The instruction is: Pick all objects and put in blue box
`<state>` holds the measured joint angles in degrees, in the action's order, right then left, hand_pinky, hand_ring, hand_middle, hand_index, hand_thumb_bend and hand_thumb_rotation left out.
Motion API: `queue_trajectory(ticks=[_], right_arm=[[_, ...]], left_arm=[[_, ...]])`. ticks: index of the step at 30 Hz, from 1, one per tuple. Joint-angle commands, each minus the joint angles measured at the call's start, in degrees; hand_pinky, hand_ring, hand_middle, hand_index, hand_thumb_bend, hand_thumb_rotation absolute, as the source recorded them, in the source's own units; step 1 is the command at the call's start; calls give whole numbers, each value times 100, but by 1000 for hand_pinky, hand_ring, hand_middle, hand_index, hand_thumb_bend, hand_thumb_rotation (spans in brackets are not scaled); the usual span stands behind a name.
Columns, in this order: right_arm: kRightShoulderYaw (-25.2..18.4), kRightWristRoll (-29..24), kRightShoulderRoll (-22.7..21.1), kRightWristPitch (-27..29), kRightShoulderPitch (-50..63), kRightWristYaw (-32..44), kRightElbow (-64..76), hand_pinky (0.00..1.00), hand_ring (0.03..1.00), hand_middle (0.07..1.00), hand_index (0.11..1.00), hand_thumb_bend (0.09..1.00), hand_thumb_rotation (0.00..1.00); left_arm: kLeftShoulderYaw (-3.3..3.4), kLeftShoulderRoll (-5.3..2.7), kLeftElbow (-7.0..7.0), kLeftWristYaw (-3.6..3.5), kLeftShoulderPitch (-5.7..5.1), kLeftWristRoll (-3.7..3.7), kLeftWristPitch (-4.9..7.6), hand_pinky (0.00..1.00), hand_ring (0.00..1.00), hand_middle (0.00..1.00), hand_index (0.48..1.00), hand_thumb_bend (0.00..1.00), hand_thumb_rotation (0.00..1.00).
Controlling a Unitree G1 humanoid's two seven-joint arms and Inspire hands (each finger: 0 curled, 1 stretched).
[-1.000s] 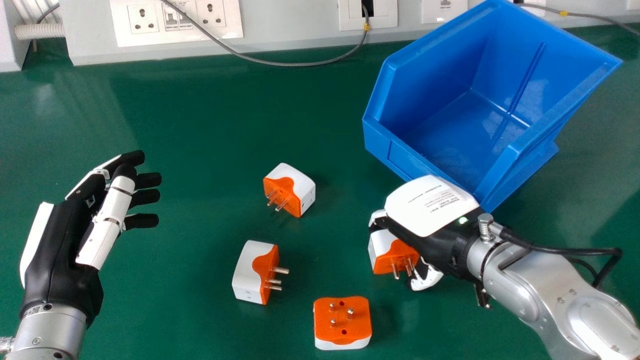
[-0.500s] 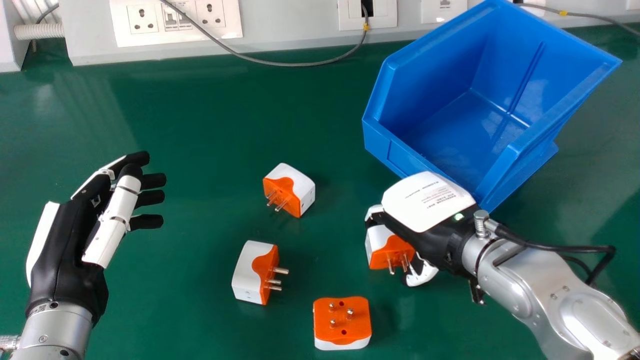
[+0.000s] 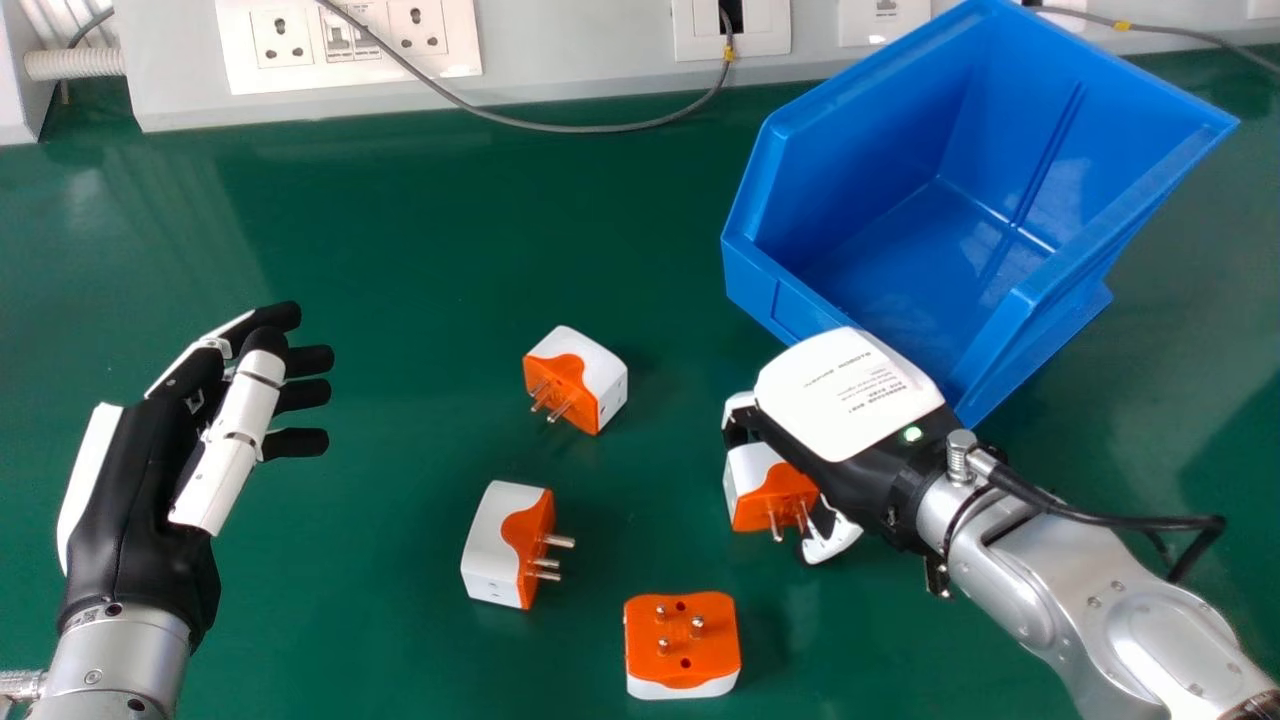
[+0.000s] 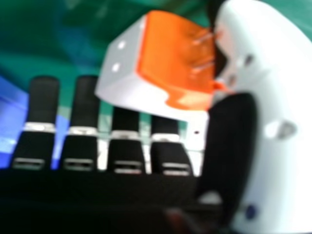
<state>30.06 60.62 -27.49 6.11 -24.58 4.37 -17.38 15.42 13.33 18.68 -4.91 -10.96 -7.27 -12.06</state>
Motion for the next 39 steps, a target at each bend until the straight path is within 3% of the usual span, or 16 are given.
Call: queue_trajectory(ticks=[1,25,39], right_arm=[[-41,-102,-27,32,-78,-1,128,304,366,447,563,492,45],[-151,-375,-27,-113,51,339,383,340,392,490,517,511,3],[-350,-531,-62,-367,278,828,1249,385,428,499,486,515,0]], left_arm=[[5,-7,148,33,22,52,19,626,732,736,798,294,722],[-14,-3,231,33,21,91,-68,628,734,738,800,289,729],[0,22,250,26,42,79,-144,629,735,739,801,285,734]])
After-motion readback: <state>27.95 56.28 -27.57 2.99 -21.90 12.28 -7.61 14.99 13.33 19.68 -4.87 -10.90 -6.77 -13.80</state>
